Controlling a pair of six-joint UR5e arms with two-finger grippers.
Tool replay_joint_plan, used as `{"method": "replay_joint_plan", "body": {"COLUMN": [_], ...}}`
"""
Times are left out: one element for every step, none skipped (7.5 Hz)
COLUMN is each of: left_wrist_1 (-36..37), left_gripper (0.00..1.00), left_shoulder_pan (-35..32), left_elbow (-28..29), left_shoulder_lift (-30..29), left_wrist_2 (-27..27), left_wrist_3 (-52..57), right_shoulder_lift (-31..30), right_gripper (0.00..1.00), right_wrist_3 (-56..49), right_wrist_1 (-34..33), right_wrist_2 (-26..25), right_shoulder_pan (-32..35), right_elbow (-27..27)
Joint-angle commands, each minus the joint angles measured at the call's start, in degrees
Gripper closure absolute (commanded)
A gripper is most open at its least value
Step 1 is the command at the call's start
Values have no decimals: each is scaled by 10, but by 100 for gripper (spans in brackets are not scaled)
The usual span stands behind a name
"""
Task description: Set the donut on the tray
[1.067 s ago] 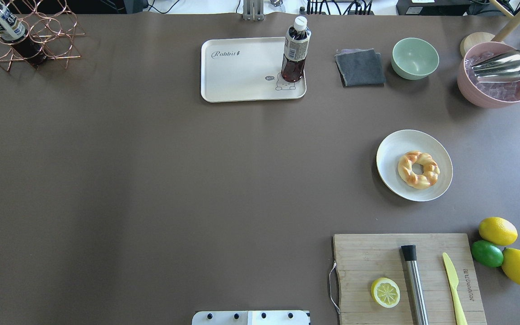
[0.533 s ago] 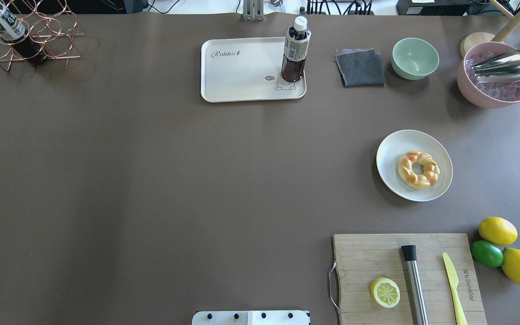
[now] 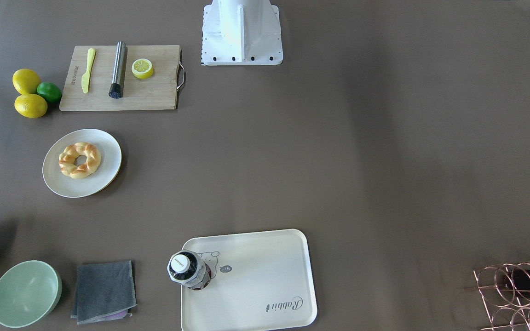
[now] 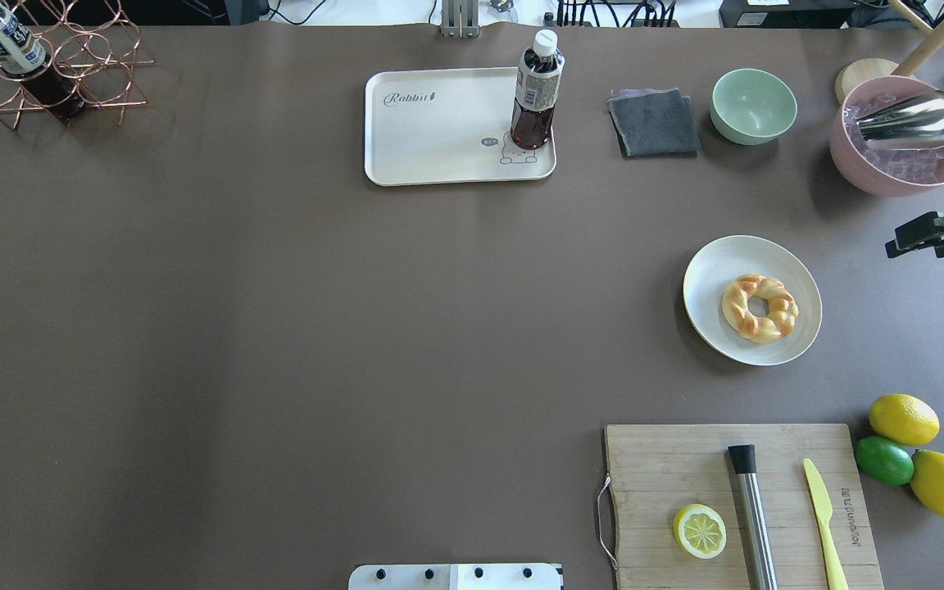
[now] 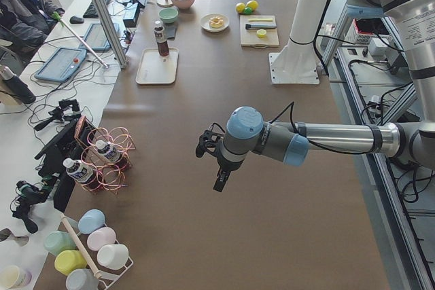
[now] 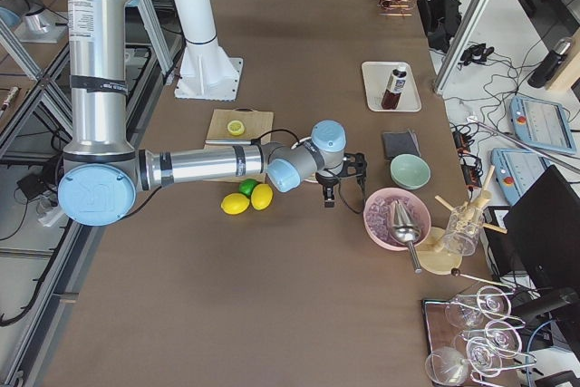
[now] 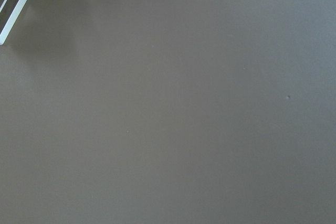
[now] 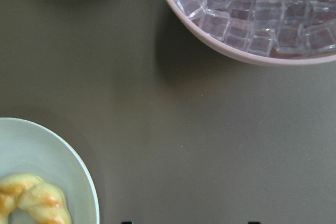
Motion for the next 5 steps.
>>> {"method": "replay_joint_plan", "body": {"left_wrist_1": [0,0,0,0,0], "left_gripper": [3,3,3,3,3], "left_shoulder_pan": [-1,-1,-3,-3,-3], "left_elbow": [2,-2,-1,0,-1], "left_shoulder_lift": [-1,-1,-1,-1,0], "left_wrist_2": [0,0,0,-1,-1], "left_wrist_3": [0,0,0,0,0], "right_shoulder_lift": [8,8,11,22,33], "right_gripper": [26,26,26,26,26], "right_wrist_3": [95,108,114,118,118], "right_wrist_1": [58,76,85,86,86], "right_wrist_2": [-26,-30,-31,-32,-33], "right_shoulder_pan": [-64,-85,-104,-116,-120], "right_elbow": [-14,-21,-23,-34,-46]}}
